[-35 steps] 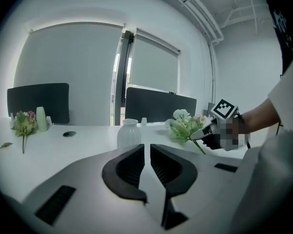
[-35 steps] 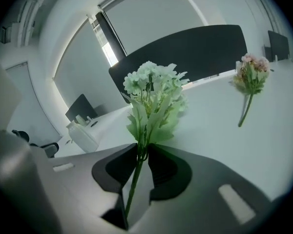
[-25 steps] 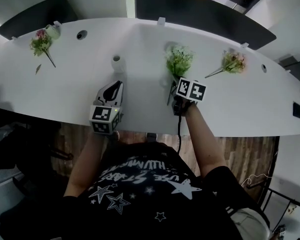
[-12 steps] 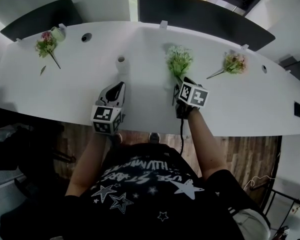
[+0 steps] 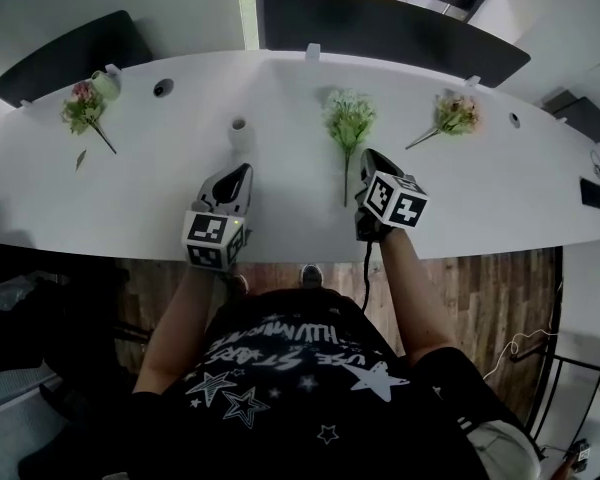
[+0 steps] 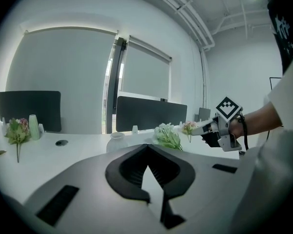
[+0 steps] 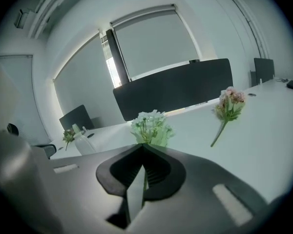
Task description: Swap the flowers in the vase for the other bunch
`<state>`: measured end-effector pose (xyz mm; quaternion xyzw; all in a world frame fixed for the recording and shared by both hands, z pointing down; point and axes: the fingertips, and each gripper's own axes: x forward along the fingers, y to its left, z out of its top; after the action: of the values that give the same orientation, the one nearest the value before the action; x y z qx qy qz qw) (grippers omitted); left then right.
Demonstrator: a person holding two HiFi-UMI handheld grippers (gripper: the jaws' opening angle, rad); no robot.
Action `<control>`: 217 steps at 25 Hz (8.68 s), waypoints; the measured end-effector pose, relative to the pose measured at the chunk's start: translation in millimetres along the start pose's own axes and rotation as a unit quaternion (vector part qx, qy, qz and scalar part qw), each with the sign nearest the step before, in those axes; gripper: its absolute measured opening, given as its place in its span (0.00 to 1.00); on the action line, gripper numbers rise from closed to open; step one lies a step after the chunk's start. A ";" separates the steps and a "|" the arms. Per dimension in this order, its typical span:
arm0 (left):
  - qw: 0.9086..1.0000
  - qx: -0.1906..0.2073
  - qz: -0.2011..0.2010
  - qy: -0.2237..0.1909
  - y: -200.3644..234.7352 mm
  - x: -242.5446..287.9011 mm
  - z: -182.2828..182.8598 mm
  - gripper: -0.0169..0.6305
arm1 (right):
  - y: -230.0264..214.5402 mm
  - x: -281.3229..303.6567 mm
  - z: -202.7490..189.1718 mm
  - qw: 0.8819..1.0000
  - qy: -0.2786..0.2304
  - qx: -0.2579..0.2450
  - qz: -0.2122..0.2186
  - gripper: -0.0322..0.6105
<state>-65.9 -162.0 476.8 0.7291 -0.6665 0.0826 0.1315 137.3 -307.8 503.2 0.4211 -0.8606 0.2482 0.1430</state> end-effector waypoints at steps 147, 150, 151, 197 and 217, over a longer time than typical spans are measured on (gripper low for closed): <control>0.993 0.031 -0.113 0.000 81.3 32.3 -3.0 0.39 | 253.8 72.3 152.7 0.932 -0.201 0.068 0.294 0.13; 0.993 0.030 -0.111 0.010 74.3 42.0 -8.4 0.46 | 251.1 76.6 151.4 0.932 -0.197 0.067 0.298 0.13; 0.993 0.031 -0.110 0.011 74.4 45.4 -8.6 0.47 | 251.5 79.2 150.9 0.931 -0.195 0.068 0.300 0.13; 0.990 0.057 -0.125 0.033 64.9 90.6 -30.7 0.46 | 265.4 104.5 50.2 0.913 -0.021 -0.040 0.405 0.14; 0.990 0.036 -0.131 0.027 62.5 91.5 -27.2 0.46 | 259.4 94.5 6.5 0.926 -0.021 -0.149 0.346 0.23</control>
<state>-117.5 -245.5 534.8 0.8122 -0.5576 0.1088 0.1328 -126.5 -237.8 461.2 0.0764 -0.9827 0.1421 0.0912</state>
